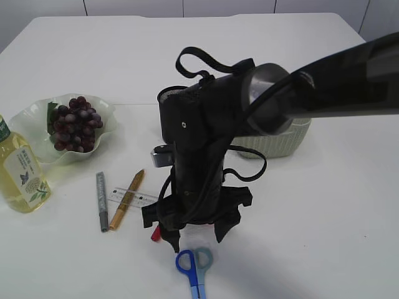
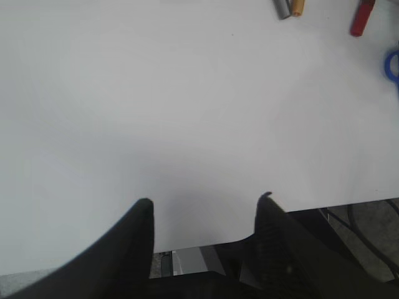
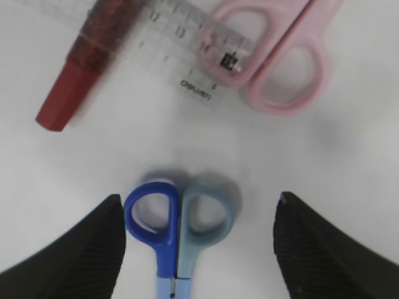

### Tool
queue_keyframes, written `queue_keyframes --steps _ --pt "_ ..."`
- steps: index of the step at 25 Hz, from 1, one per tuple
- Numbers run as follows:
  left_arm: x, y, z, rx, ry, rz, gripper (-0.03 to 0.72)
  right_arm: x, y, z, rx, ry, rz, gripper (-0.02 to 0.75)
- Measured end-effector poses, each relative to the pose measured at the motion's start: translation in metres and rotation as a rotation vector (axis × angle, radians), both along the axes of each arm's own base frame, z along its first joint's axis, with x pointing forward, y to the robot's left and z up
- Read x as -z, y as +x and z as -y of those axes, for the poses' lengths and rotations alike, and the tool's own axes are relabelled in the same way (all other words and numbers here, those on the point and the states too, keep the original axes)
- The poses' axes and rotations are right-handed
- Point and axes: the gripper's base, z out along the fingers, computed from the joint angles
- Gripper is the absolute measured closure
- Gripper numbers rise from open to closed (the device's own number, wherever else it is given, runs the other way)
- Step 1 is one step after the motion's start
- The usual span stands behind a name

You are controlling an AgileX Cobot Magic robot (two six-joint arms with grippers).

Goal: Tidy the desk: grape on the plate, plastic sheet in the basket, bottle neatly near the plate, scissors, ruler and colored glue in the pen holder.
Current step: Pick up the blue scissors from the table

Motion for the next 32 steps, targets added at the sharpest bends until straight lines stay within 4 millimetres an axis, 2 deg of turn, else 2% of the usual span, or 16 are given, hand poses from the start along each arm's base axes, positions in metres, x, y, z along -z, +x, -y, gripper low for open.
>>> queue_keyframes --steps 5,15,32 --pt "0.0 0.0 0.0 0.0 0.0 0.0 0.302 0.001 -0.004 -0.004 -0.012 -0.005 -0.001 0.195" --pt "0.0 0.0 0.0 0.0 -0.001 0.0 0.302 0.022 -0.007 -0.008 0.025 -0.003 -0.083 0.195" --pt "0.002 0.003 0.0 0.0 -0.002 -0.018 0.302 0.022 -0.008 -0.008 0.028 -0.001 -0.088 0.195"
